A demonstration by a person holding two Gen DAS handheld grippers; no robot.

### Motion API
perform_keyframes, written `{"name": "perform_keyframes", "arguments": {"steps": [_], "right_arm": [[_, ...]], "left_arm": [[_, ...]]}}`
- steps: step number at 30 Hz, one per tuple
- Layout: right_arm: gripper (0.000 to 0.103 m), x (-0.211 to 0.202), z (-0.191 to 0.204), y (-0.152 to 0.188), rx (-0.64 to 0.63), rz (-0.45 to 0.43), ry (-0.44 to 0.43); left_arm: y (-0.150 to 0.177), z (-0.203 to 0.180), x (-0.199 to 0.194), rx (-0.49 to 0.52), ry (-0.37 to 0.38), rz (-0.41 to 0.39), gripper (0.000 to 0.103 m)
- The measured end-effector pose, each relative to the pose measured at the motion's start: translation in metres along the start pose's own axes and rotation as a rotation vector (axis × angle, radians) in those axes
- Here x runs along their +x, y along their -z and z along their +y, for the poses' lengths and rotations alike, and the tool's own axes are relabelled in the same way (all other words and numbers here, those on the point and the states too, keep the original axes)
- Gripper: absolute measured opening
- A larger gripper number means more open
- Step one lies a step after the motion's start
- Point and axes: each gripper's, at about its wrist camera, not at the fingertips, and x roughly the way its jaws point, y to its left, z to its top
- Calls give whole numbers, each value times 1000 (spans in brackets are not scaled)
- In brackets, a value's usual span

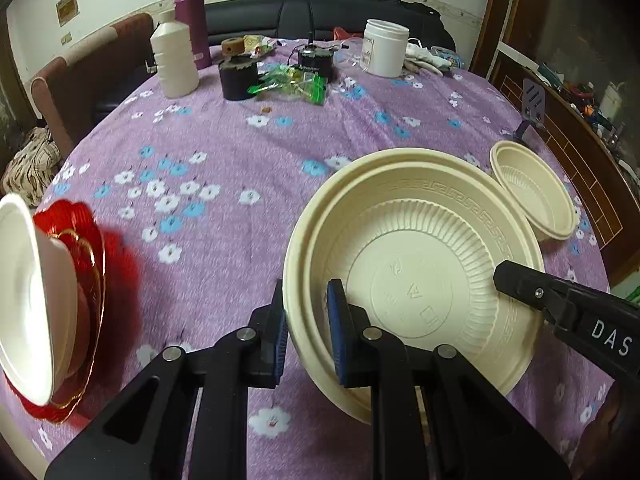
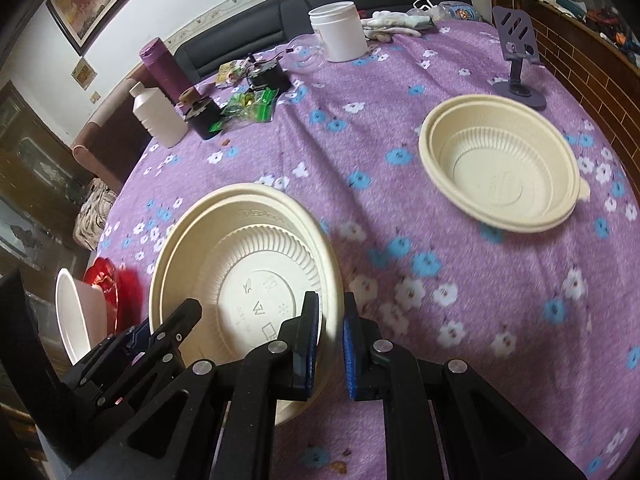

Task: Organize plates and bowls
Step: 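Lift the beige bowl and carry it toward the red plate stack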

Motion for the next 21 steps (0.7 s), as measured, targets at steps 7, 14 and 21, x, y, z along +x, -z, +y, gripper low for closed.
{"name": "perform_keyframes", "arguments": {"steps": [7, 14, 21], "right_arm": [[11, 2, 5, 17, 14, 8, -24], [11, 4, 8, 27, 23, 12, -38], [11, 3, 8, 32, 26, 7, -45]], "left_arm": [[13, 12, -5, -2, 3, 6, 15], [20, 19, -8, -3, 6, 8, 15], [24, 20, -12, -2, 9, 4, 15]]}}
